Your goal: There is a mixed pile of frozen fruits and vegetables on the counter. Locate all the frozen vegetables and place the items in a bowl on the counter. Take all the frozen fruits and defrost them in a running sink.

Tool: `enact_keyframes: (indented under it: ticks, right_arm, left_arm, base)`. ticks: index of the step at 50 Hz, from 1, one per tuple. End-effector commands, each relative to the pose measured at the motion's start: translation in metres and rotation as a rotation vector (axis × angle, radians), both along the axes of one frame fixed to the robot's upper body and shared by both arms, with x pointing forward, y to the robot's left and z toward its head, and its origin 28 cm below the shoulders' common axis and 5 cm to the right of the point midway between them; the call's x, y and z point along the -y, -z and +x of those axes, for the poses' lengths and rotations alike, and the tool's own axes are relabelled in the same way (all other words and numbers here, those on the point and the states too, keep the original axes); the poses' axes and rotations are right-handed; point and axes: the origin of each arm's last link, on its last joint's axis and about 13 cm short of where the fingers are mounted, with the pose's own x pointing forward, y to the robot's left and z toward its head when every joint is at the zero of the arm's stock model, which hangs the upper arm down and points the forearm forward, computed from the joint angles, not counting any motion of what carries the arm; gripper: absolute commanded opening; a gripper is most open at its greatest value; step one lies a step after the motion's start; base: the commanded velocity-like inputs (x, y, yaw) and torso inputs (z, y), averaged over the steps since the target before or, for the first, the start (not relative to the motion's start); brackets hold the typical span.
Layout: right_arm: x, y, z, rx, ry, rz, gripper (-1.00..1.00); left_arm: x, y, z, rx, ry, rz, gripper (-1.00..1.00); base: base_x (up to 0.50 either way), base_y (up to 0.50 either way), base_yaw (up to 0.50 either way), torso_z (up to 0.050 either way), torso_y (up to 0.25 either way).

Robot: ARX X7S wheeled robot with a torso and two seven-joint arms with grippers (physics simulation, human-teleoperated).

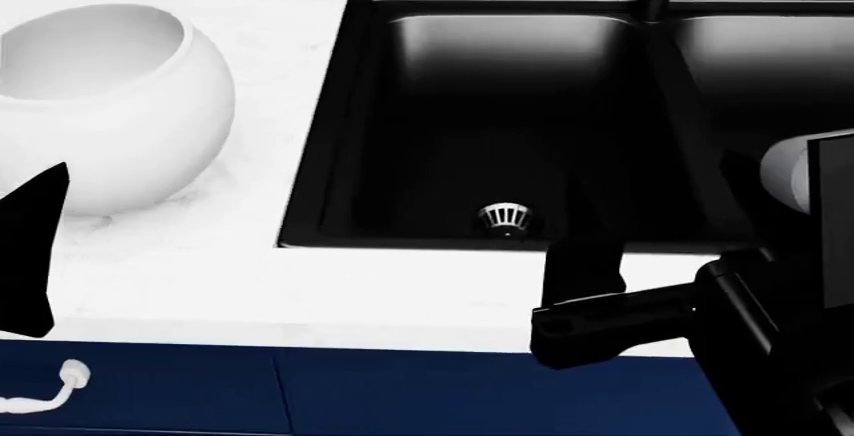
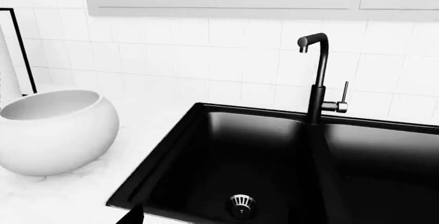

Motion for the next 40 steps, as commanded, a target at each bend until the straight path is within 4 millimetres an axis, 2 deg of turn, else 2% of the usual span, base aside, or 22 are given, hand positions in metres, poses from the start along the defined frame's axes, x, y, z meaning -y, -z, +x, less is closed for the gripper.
enact_keyframes:
  ticks: [1,15,40]
  right_arm:
    - [0.0026,-0.0015,0.0009,-0.006,0.003,0.022,1.00]
    - [0.0009,0.0026,0.0028,-0.030,-0.012,0.037,1.00]
    - [0.0029,0.0020,0.0041,-0.021,-0.004,0.035,1.00]
  left_arm:
    - [0.0011,-0.0051,0.0021,0.023,-0.010,0.029,1.00]
    - [-0.0002,-0.0076,0.0043,0.029,-0.014,0.027,1.00]
    - [0.0006,0.0014,0.0068,0.012,-0.006,0.017,1.00]
  base:
    - [0.00,-0.50,0.00,0.000,0.000]
    - [0.00,-0.50,0.00,0.000,0.000]
    - [0.00,-0.50,0.00,0.000,0.000]
